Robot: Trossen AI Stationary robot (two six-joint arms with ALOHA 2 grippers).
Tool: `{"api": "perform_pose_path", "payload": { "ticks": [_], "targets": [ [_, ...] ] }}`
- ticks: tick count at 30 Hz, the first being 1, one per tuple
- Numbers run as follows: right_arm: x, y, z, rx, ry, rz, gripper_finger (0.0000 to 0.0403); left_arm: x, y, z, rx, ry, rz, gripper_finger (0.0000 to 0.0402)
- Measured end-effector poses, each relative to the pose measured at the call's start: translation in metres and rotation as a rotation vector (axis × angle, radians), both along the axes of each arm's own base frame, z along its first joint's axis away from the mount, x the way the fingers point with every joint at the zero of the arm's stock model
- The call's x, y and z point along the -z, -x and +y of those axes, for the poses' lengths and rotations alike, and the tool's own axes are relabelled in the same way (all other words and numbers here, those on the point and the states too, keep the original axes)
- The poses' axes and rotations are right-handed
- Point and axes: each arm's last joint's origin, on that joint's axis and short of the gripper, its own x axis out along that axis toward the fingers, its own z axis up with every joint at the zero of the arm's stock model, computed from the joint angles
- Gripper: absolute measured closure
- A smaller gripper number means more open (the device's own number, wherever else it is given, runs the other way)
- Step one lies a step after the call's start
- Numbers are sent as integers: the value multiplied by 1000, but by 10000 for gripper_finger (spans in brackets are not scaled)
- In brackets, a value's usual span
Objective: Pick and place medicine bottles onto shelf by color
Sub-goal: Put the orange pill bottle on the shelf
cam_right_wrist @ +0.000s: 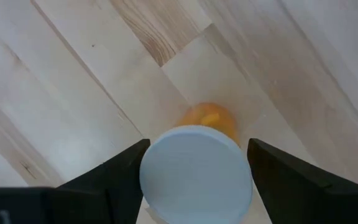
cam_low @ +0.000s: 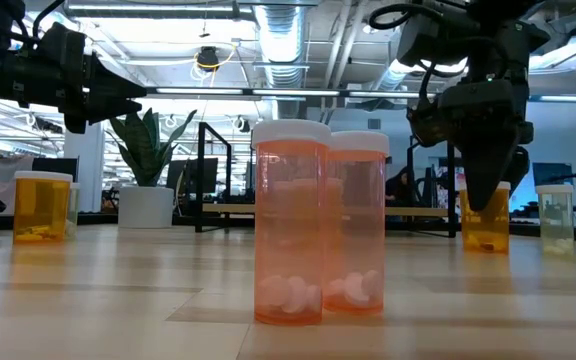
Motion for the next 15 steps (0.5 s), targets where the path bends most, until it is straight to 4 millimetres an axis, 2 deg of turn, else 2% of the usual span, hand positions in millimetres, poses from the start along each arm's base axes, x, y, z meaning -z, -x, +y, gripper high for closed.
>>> {"api": "perform_pose_path", "payload": {
  "ticks": [15],
  "targets": [
    [0, -1, 0, 0, -3, -13, 113, 0, 0, 0, 0, 0, 0, 193]
  ]
}}
